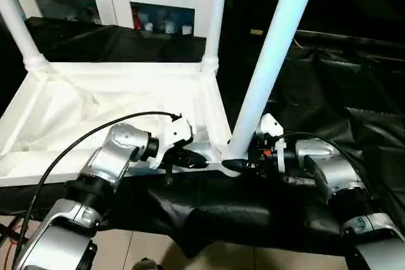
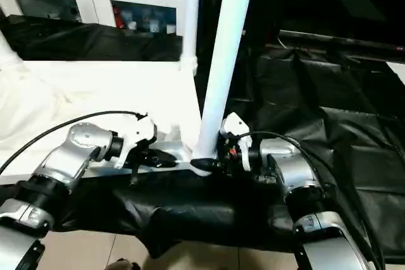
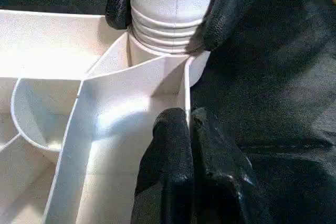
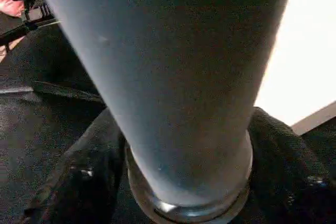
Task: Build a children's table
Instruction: Rotate leg to tighten
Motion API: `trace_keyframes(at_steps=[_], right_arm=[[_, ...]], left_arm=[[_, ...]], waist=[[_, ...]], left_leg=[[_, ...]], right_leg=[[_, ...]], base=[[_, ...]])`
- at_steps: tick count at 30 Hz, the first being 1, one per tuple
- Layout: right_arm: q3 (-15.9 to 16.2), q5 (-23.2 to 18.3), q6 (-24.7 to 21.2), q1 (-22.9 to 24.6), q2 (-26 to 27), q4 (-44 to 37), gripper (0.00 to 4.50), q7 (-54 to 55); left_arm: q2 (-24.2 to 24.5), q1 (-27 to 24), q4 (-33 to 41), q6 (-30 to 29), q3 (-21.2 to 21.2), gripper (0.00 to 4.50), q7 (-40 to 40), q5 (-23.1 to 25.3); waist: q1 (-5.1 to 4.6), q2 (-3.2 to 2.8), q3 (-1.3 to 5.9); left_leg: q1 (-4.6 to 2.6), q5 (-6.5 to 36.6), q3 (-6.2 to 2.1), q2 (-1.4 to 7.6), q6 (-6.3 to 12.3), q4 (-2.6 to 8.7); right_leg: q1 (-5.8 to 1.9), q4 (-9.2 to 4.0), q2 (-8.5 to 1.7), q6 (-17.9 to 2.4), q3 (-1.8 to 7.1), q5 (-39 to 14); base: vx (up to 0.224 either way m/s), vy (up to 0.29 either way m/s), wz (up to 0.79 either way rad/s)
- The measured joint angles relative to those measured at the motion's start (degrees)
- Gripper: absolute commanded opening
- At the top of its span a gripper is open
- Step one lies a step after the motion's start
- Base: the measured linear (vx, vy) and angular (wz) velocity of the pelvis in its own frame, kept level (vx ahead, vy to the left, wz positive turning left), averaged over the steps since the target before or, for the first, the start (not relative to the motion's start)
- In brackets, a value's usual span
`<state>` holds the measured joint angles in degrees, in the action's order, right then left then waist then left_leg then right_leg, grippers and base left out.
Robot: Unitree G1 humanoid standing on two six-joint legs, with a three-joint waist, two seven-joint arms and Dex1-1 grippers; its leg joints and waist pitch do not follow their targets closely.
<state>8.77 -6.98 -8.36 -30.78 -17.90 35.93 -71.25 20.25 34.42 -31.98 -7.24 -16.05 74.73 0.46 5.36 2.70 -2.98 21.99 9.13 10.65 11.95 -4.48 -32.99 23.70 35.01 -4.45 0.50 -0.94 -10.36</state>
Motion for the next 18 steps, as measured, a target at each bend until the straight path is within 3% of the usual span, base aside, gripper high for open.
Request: trace_keyframes(at_steps=[6, 9, 13, 18], right_arm=[[-0.8, 0.0, -0.1, 0.1, 0.9, 0.5, 2.77, 2.2], [-3.4, 0.9, 1.2, -2.1, 4.4, 5.4, 2.75, 12.4], [-5.5, 2.0, 1.7, -6.1, 8.7, 11.4, 2.74, 26.7], [-7.7, 3.0, 3.1, -9.0, 12.9, 16.2, 2.73, 41.4]], left_arm=[[-0.2, -0.1, 0.1, -0.1, 0.1, 0.00, -1.6, 0.2], [-2.3, 0.7, -2.1, -0.5, 1.7, 0.00, -8.4, 1.7], [-5.4, 2.8, -5.4, -1.5, 2.6, 0.00, -16.7, 3.7], [-9.4, 5.2, -8.7, -3.0, 2.9, 0.00, -25.3, 5.3]], waist=[[-0.13, 0.01, 0.00], [-0.65, 0.06, 0.04], [-2.11, 0.08, 0.05], [-2.29, 0.09, 0.08]], left_leg=[[-0.02, 0.0, 0.03, 0.00, 0.00, 0.00], [-0.16, 0.0, -0.06, -0.01, 0.00, -0.02], [-0.18, 0.0, -0.22, -0.04, -0.01, -0.04], [-0.18, 0.0, -0.25, -0.05, -0.01, -0.04]], right_leg=[[0.00, 0.00, 0.00, 0.0, 0.00, 0.0], [-0.05, 0.05, 0.00, 0.0, 0.03, 0.0], [0.00, 0.00, 0.00, 0.1, 0.03, 0.0], [0.00, 0.00, 0.00, 0.1, 0.03, 0.0]], base=[[0.000, 0.000, 0.00], [0.000, 0.000, 0.00], [0.000, 0.000, 0.00], [0.000, 0.000, 0.00]])
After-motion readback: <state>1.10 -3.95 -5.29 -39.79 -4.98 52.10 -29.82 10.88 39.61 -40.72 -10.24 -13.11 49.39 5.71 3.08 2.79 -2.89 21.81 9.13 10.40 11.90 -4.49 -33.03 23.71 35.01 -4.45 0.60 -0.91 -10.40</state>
